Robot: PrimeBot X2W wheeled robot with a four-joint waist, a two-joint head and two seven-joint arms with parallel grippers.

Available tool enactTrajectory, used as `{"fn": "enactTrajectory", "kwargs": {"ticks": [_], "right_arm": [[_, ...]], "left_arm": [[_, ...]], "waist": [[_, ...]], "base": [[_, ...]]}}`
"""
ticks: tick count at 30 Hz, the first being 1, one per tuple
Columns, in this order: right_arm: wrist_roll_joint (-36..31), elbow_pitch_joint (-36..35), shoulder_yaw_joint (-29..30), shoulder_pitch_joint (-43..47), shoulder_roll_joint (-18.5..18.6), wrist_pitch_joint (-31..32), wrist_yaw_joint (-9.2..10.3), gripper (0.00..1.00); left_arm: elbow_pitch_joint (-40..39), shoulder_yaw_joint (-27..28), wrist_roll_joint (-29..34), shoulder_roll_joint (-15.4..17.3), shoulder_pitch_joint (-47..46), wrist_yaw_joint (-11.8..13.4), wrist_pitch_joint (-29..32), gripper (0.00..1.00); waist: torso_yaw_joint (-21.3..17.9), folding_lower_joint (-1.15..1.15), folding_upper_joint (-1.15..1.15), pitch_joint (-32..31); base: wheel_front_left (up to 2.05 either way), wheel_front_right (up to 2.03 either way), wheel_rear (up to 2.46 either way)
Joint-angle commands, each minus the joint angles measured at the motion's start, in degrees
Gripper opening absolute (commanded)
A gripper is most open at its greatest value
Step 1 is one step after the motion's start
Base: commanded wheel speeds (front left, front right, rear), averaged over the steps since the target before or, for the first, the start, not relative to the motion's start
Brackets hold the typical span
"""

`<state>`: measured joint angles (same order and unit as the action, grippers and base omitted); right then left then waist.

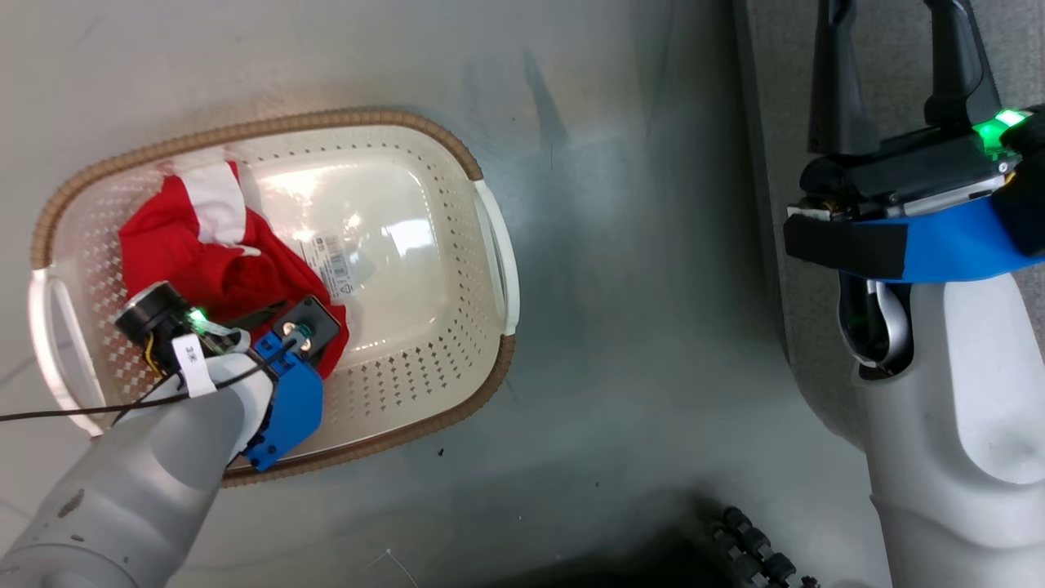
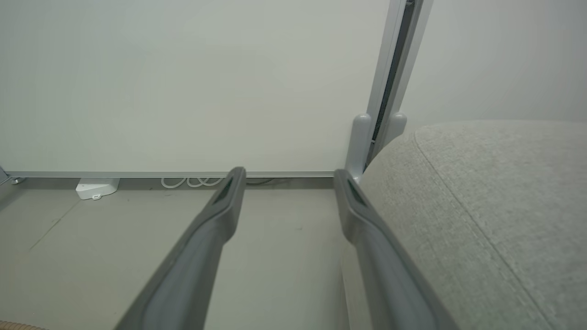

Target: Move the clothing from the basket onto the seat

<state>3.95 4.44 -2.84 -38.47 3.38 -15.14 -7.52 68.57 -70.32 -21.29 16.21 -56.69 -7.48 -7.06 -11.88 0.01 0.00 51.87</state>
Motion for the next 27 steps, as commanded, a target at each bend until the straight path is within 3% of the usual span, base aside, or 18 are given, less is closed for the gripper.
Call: {"fn": "enactTrajectory", "kwargs": {"ticks": [1,10,21,22,23,27], "right_arm": [[-0.4,-0.6,0.0,-1.2,-0.3,0.0,0.06,1.0],[-0.5,-2.2,0.2,-2.6,-0.4,0.0,0.06,1.0],[-0.5,-3.1,0.7,-2.4,-0.6,0.0,0.06,1.0],[-0.5,-3.1,0.7,-2.4,-0.6,0.0,0.06,1.0],[-0.5,-3.1,0.7,-2.4,-0.6,0.0,0.06,1.0],[-0.6,-2.8,0.8,-2.4,-0.6,0.0,0.06,1.0]], "left_arm": [[0.5,-0.6,-1.0,0.8,-1.0,0.1,1.4,1.0],[0.8,-2.7,-1.4,2.5,-4.6,0.1,4.8,1.0],[2.4,-3.1,-1.6,2.0,-6.9,0.1,6.3,1.0],[2.5,-3.1,-1.6,2.0,-7.1,0.1,6.5,0.42],[2.6,-3.1,-1.6,1.9,-7.1,0.1,6.6,0.0],[2.7,-3.1,-1.3,1.6,-7.2,0.1,6.7,0.0]], "waist": [[-0.4,-0.01,0.0,1.9],[-1.2,-0.01,0.0,6.5],[-1.5,-0.01,0.0,8.4],[-1.6,-0.01,0.0,8.4],[-1.6,-0.01,0.0,8.4],[-1.5,-0.01,0.0,8.2]], "base": [[0.0,0.0,0.0],[0.0,0.0,0.0],[0.0,0.0,0.0],[0.0,0.0,0.0],[0.0,0.0,0.0],[0.0,0.0,0.0]]}}
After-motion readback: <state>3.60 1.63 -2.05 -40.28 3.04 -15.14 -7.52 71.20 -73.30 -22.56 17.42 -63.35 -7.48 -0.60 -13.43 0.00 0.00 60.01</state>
